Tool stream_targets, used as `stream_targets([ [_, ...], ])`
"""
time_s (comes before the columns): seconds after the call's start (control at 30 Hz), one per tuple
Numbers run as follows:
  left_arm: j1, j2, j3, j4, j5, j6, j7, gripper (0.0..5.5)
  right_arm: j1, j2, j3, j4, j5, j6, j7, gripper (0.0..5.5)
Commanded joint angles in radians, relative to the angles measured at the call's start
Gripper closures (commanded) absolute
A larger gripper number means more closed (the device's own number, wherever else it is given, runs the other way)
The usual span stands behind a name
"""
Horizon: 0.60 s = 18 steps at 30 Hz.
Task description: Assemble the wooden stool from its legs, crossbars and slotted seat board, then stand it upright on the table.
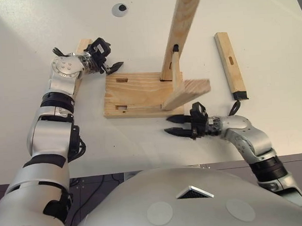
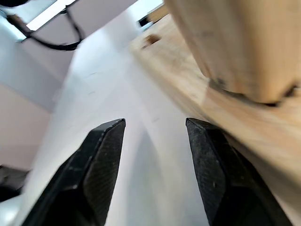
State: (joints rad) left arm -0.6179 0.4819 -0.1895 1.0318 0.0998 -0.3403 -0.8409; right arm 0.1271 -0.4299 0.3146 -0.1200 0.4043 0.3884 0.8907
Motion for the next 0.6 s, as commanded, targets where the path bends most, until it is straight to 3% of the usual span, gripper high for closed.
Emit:
stream_targets([
  [0.03,0.156,0.069,0.006,-0.155,-0.071,0.014,-0.202,1.65,-0.093,0.042,-0.095,0.104,-0.065,-0.039,-0.139,3.11],
  [0.17,0.3,0.075,0.037,-0.478,-0.265,0.209,-0.371,1.65,-0.178,0.118,-0.127,0.181,-0.08,-0.084,-0.211,3.11],
  [0.33,0.427,0.02,0.04,-0.879,-0.41,0.454,-0.318,1.65,-0.272,0.195,-0.145,0.27,-0.1,-0.116,-0.26,3.11],
  [0.6,0.413,0.089,0.138,-0.714,-0.346,0.395,-0.26,1.65,-0.245,0.128,-0.205,0.183,-0.075,-0.075,-0.233,3.11],
])
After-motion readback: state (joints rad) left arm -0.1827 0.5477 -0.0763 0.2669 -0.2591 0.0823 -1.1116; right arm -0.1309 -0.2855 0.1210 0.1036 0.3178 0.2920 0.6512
